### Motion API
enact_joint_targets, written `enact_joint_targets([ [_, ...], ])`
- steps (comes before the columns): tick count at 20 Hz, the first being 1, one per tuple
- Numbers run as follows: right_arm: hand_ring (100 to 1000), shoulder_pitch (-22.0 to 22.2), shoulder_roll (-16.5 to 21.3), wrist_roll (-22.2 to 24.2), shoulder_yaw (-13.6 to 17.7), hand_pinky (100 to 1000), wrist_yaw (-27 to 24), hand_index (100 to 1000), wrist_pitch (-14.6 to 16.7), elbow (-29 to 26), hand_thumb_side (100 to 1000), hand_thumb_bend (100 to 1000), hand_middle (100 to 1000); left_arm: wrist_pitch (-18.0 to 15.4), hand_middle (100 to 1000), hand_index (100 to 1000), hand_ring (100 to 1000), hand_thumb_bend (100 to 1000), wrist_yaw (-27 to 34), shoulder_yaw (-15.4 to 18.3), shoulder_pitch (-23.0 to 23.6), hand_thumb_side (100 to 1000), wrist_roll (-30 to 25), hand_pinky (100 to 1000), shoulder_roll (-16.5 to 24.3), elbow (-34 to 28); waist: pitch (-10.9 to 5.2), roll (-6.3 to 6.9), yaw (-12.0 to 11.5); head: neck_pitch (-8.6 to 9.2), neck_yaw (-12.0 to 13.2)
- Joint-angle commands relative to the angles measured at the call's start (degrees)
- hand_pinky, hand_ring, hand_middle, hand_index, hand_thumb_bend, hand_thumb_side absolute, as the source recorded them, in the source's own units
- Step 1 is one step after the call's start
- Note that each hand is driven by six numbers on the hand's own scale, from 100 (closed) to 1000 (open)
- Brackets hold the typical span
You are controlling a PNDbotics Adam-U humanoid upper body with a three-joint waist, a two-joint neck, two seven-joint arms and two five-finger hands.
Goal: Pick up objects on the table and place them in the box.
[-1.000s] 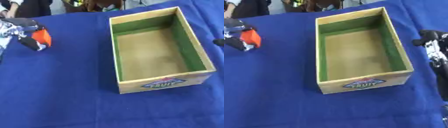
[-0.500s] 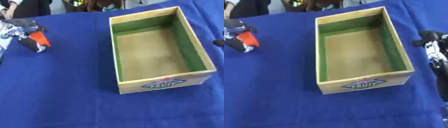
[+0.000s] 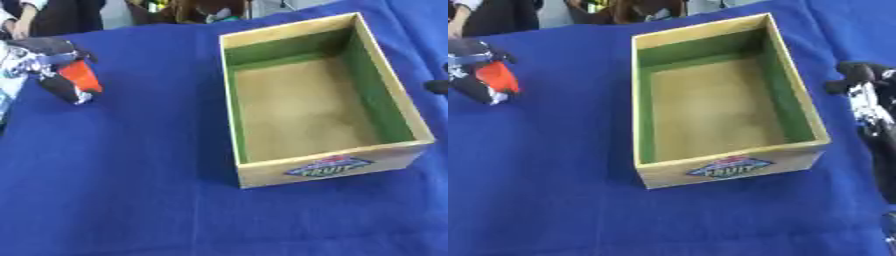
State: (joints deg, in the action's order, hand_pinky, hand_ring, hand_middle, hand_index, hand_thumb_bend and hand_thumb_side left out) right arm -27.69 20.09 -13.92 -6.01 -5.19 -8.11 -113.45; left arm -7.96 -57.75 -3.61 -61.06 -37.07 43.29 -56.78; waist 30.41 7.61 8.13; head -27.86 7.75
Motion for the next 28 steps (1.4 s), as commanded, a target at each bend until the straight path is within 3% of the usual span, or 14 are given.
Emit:
enact_joint_targets([
  [1,736,-0.1,1.0,0.1,0.2,943,-0.3,728,-0.1,-1.1,588,100,528,1.1,752,946,627,100,1.3,1.0,-1.0,188,0.3,433,1.6,0.0,-1.61,-0.2,-0.3,0.63,0.0],
  [10,736,0.2,0.9,0.0,0.2,943,-0.3,727,-0.2,-1.1,568,100,528,3.7,685,896,482,100,3.0,0.9,-1.2,292,4.0,243,1.7,0.2,-1.81,-0.16,-0.5,0.53,-0.2],
  [20,737,0.6,0.5,0.1,0.2,945,-0.2,727,-0.4,-1.1,560,100,528,4.4,667,844,486,100,2.7,0.6,-1.4,208,6.7,234,1.8,-0.5,-2.53,-0.16,-0.8,0.24,-0.1],
  [28,737,1.2,0.2,0.1,0.4,946,-0.2,728,-0.4,-1.1,557,100,529,4.6,665,850,500,100,3.1,-0.2,-2.0,203,7.6,233,1.8,-2.6,-3.34,-0.17,-1.4,-0.54,-0.2],
])
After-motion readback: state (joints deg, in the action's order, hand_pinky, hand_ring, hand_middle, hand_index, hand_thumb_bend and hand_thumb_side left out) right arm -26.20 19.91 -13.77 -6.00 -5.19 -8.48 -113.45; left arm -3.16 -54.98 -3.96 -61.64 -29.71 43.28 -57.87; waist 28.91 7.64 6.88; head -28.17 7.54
